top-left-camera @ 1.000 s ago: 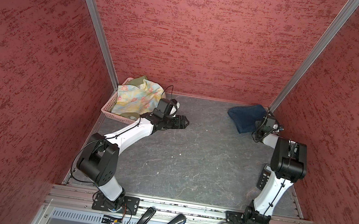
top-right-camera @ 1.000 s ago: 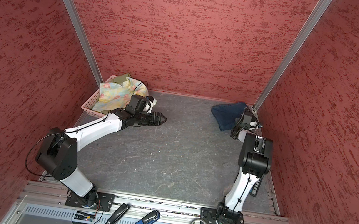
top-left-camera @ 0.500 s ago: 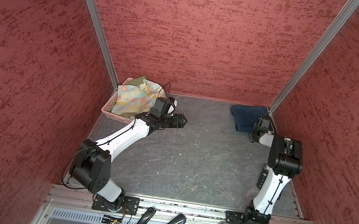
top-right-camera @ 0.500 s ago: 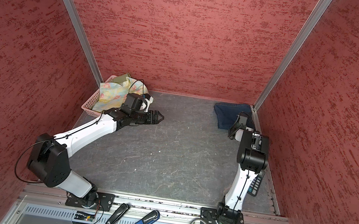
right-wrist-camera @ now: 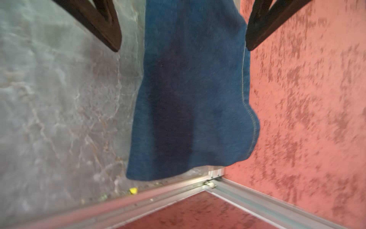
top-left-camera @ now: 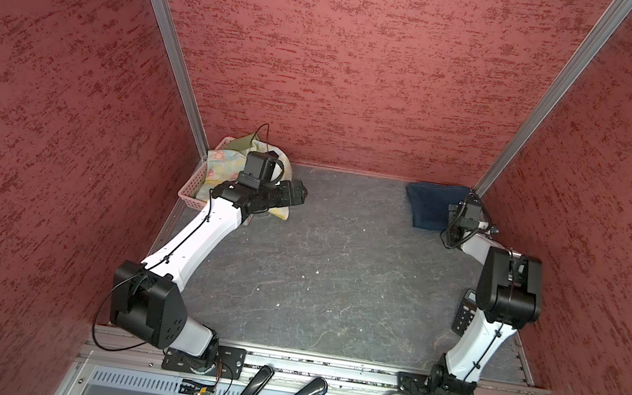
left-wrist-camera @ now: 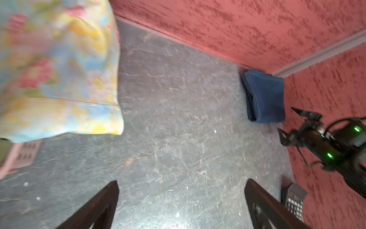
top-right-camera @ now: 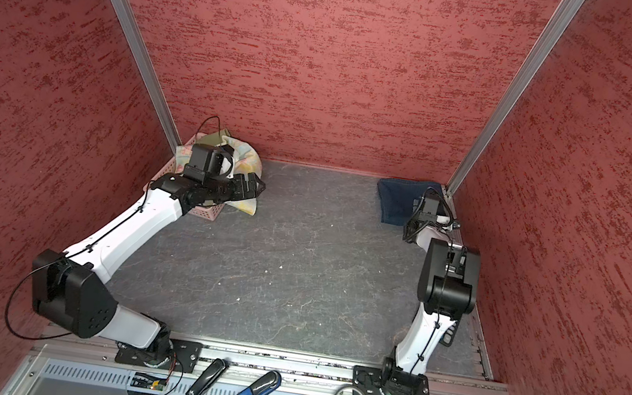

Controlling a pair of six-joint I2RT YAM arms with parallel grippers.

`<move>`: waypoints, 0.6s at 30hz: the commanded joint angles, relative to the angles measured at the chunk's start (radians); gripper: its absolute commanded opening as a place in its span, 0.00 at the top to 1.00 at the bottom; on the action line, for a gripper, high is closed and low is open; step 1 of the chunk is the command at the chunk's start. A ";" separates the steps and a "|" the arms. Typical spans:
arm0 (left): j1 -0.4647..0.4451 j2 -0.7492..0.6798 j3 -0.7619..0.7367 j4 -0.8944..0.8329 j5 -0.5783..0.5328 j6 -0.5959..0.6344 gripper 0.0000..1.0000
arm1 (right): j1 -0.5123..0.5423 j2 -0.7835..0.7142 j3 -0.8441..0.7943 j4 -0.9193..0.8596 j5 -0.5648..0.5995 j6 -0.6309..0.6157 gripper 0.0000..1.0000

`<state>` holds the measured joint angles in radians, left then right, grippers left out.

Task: Fold and stack the skirts
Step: 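Carry the skirt to the far corner with right gripper while left moves to basket, then grasp the floral skirt in the basket with the left gripper and lift it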

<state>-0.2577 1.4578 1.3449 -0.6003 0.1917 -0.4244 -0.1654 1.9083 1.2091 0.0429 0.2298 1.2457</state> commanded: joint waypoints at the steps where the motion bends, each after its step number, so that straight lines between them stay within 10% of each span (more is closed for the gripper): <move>1: 0.025 0.015 0.000 -0.074 -0.042 -0.023 0.00 | 0.006 -0.064 -0.043 -0.108 -0.003 -0.177 0.01; 12: 0.059 0.017 -0.143 -0.014 -0.027 -0.216 0.17 | 0.298 -0.416 -0.276 0.066 0.023 -0.703 0.05; 18: -0.073 0.196 -0.146 0.065 -0.304 -0.251 0.20 | 0.499 -0.558 -0.349 0.173 -0.028 -0.816 0.06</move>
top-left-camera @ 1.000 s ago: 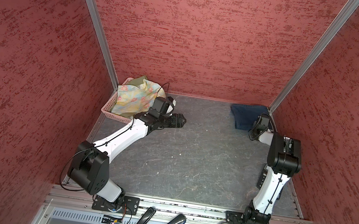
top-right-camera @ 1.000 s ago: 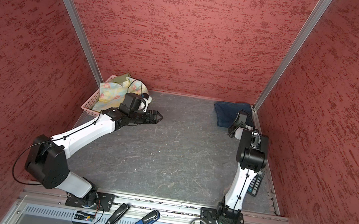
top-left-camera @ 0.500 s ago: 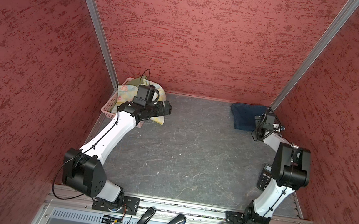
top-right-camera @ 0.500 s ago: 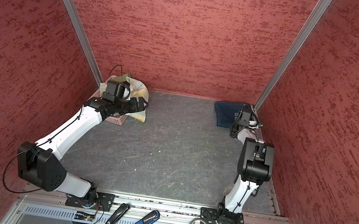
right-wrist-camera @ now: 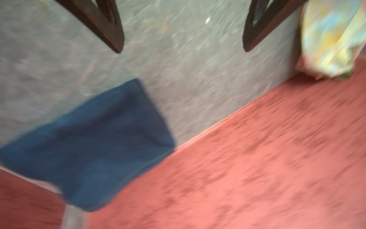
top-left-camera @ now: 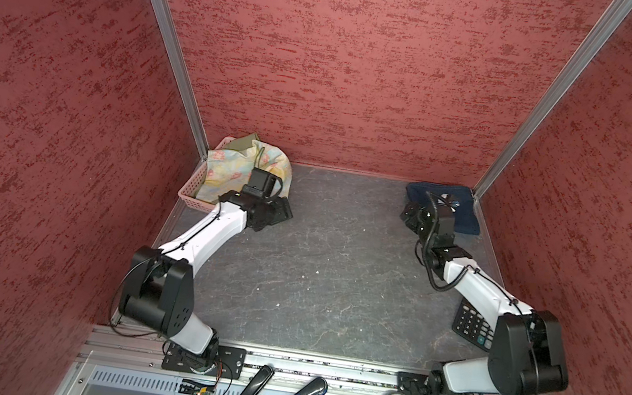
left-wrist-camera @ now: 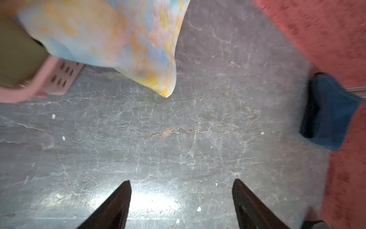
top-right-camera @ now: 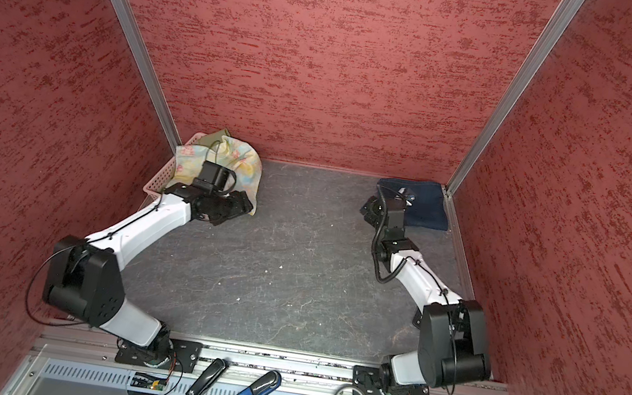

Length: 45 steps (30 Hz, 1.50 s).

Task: Fold and stack the skirts
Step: 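Grasp the floral skirt in the basket with the left gripper and lift it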

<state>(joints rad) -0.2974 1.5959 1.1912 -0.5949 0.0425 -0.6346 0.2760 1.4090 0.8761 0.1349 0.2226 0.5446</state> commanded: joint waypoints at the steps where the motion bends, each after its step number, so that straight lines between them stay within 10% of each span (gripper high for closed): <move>1: -0.048 0.078 0.011 0.080 -0.226 -0.040 0.19 | 0.087 -0.083 -0.018 0.076 -0.007 -0.138 0.06; 13: -0.021 0.404 0.147 0.280 -0.443 0.066 0.18 | 0.138 -0.263 -0.086 0.067 0.003 -0.185 0.06; 15: -0.006 0.447 0.202 0.304 -0.426 0.112 0.35 | 0.138 -0.276 -0.070 0.038 0.010 -0.187 0.06; 18: 0.006 0.416 0.243 0.345 -0.372 0.165 1.00 | 0.137 -0.308 -0.070 0.019 0.013 -0.201 0.07; 33: 0.040 -0.046 0.577 0.210 0.072 0.237 1.00 | 0.137 -0.334 -0.086 -0.035 0.084 -0.192 0.07; 45: -0.161 -0.174 0.663 0.217 0.341 0.145 1.00 | 0.012 -0.350 0.135 -0.274 0.077 -0.119 0.03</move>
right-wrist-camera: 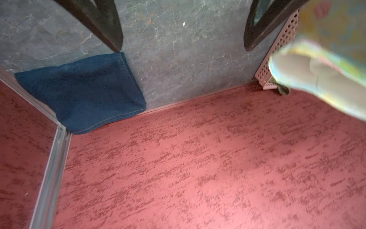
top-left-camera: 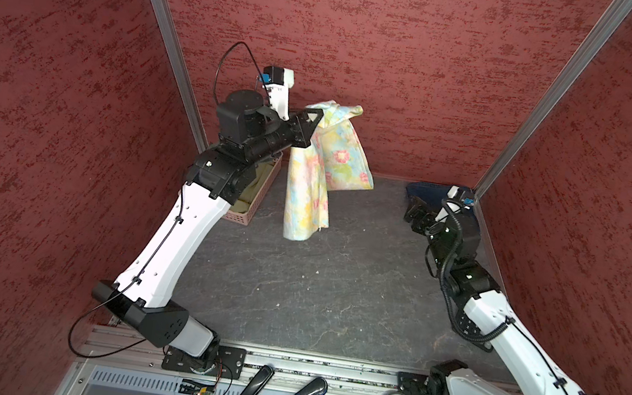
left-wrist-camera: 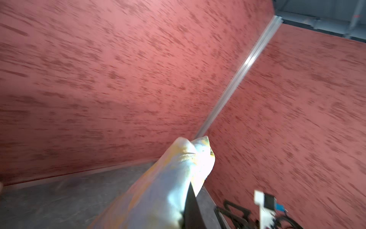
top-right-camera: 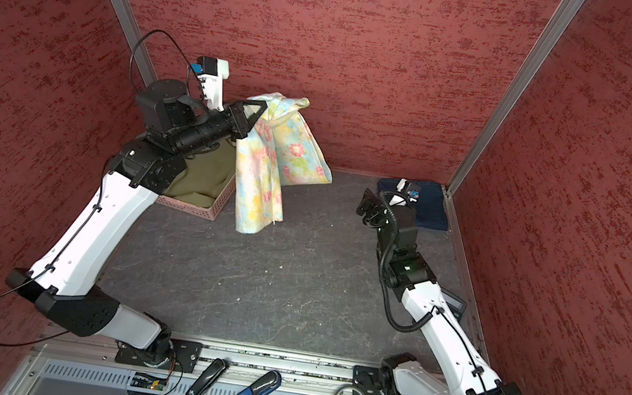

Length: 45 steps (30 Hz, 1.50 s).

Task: Fold and stack the skirts
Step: 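Grasp the floral skirt in the basket with the left gripper and lift it, then lay the floral skirt onto the table center with the left gripper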

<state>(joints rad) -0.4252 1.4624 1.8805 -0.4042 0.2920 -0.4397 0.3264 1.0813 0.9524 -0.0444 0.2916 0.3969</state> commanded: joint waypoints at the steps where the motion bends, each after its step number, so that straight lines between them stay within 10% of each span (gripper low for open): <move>1: -0.057 -0.053 -0.042 0.032 0.092 -0.066 1.00 | -0.056 -0.026 0.071 -0.109 -0.003 0.032 0.03; 10: -0.047 0.096 -0.288 0.155 0.162 -0.258 0.98 | -0.178 0.038 0.120 -0.170 -0.102 0.033 0.02; 12: 0.019 0.210 -0.286 0.124 0.163 -0.259 0.46 | -0.178 0.068 0.107 -0.170 -0.117 0.027 0.02; 16: 0.100 0.385 -0.181 0.019 0.211 -0.216 0.00 | -0.176 0.117 0.092 -0.181 -0.193 0.005 0.01; 22: 0.092 0.238 -0.210 -0.096 0.091 -0.015 0.00 | -0.097 0.143 0.048 -0.201 -0.300 -0.019 0.03; 29: -0.151 0.014 -0.523 -0.269 -0.291 0.288 0.19 | -0.060 0.146 -0.087 -0.151 -0.405 0.075 0.05; 34: -0.214 -0.078 -0.758 -0.285 -0.385 0.264 0.37 | -0.061 0.126 -0.099 -0.181 -0.409 0.062 0.05; 45: -0.294 0.136 -0.779 -0.262 -0.453 0.223 0.40 | -0.062 0.075 -0.139 -0.161 -0.465 0.096 0.05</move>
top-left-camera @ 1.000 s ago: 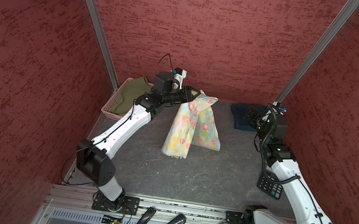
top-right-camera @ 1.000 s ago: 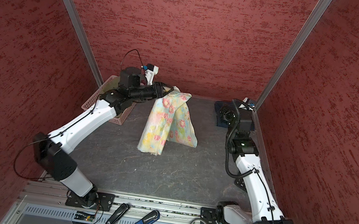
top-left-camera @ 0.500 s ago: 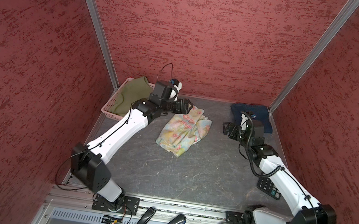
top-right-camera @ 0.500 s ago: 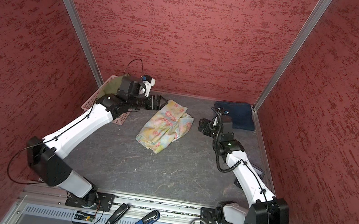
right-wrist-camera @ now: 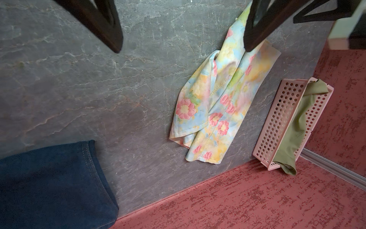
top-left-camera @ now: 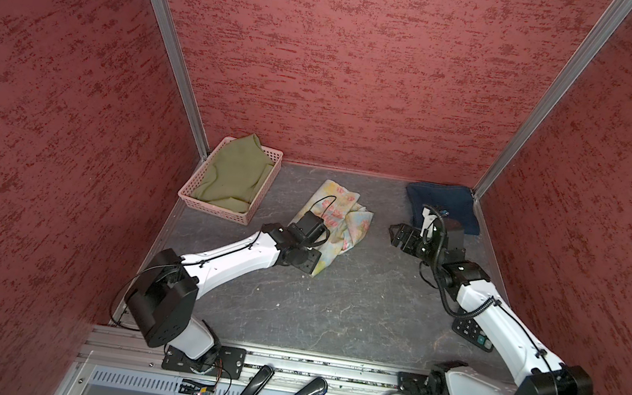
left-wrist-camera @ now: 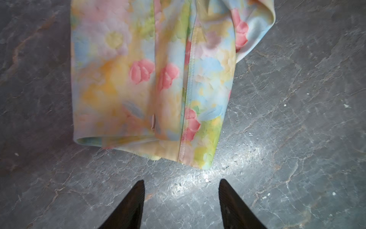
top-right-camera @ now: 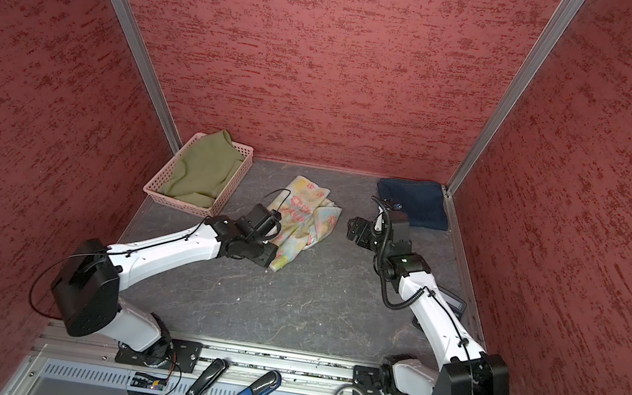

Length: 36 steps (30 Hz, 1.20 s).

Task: Fold and stack the skirts
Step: 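Lay the floral skirt onto the table center with the left gripper, then grasp the floral skirt's edge with the right gripper beside the left gripper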

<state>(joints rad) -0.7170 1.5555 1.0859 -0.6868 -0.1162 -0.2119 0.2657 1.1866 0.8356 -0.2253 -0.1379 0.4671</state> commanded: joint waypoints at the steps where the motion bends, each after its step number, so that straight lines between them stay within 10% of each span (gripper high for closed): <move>1: 0.000 0.057 0.015 0.041 -0.050 -0.007 0.40 | -0.001 -0.036 -0.027 0.026 -0.041 0.034 0.04; 24: 0.038 0.197 0.074 0.105 -0.058 -0.026 0.61 | 0.007 -0.065 -0.135 0.072 -0.122 0.072 0.05; 28: 0.057 0.201 0.071 0.140 -0.027 -0.044 1.00 | 0.032 -0.052 -0.143 0.085 -0.147 0.095 0.05; 36: 0.142 0.081 0.176 0.115 0.062 -0.119 1.00 | 0.179 0.057 -0.250 0.315 -0.250 0.329 0.07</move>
<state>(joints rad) -0.5934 1.7100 1.2144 -0.5827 -0.0868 -0.2989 0.4004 1.2045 0.6285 -0.0380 -0.3222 0.6708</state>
